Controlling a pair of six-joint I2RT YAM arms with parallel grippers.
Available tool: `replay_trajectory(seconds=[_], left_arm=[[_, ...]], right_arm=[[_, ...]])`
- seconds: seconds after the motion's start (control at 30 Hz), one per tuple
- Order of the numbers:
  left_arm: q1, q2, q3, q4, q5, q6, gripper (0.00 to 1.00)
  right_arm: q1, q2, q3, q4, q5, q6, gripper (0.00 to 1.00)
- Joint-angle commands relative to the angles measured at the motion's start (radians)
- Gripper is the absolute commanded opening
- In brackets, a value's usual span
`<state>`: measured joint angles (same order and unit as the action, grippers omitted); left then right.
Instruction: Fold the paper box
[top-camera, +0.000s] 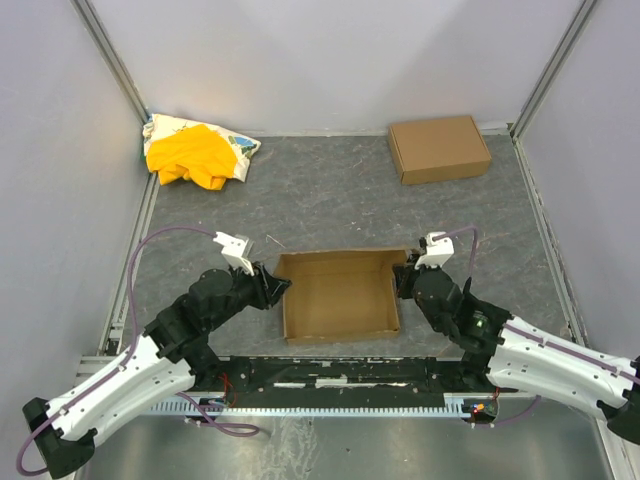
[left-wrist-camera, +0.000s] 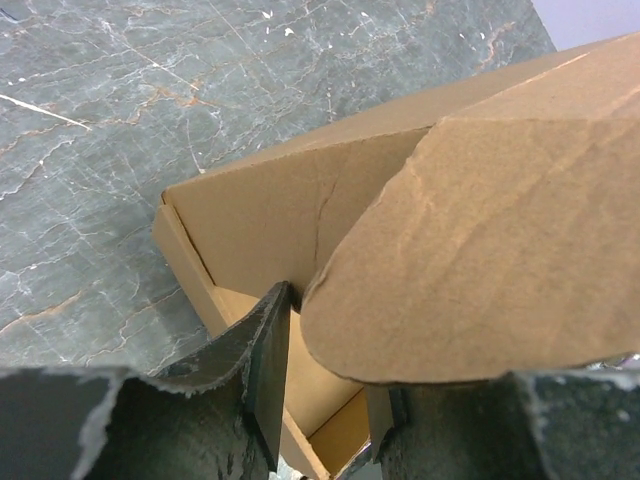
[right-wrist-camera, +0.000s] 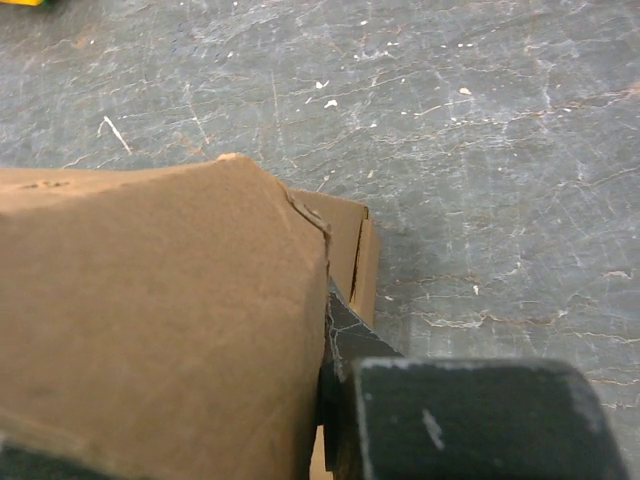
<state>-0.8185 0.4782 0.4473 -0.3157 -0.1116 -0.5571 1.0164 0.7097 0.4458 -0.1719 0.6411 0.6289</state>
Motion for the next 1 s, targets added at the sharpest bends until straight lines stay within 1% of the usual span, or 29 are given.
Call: replay_trajectory(seconds=[0.0,0.13,0.27,0.37,0.5,0.7,0.73,0.77,0.8,0.9,0.97], left_arm=[[-0.002,0.043,0.009,0.015,0.047,-0.017,0.41],[-0.003,0.043,-0.005,0.021,0.043,-0.012,0.41],[-0.002,0.046,-0.012,0.047,0.008,0.003,0.40],[-0.002,0.081,0.003,0.083,0.000,0.034,0.40],[-0.003,0.125,0.046,0.104,0.019,0.067,0.41],[-0.002,0.077,0.049,0.075,-0.004,0.103,0.43],[-0.001,0.063,0.049,0.064,-0.009,0.104,0.43],[-0.002,0.050,0.048,0.053,-0.016,0.102,0.43],[-0.001,0.032,0.047,0.042,-0.024,0.098,0.43],[-0.002,0.000,0.041,0.008,-0.047,0.086,0.43],[-0.002,-0.019,0.031,-0.003,-0.058,0.079,0.43]], right_arm=[[0.022,0.006,-0.032,-0.054,0.090,0.044,0.08],[0.053,-0.005,-0.073,-0.002,0.196,0.047,0.06],[0.109,-0.025,-0.121,0.115,0.319,-0.008,0.06],[0.123,0.007,-0.101,0.176,0.376,-0.082,0.07],[0.128,0.066,-0.045,0.221,0.406,-0.154,0.08],[0.138,0.077,-0.033,0.293,0.495,-0.195,0.09],[0.139,0.077,-0.034,0.292,0.501,-0.191,0.11],[0.141,0.077,-0.036,0.291,0.501,-0.191,0.17],[0.141,0.075,-0.035,0.282,0.490,-0.187,0.26],[0.146,0.054,-0.035,0.234,0.423,-0.180,0.42],[0.149,0.031,-0.031,0.186,0.369,-0.171,0.57]])
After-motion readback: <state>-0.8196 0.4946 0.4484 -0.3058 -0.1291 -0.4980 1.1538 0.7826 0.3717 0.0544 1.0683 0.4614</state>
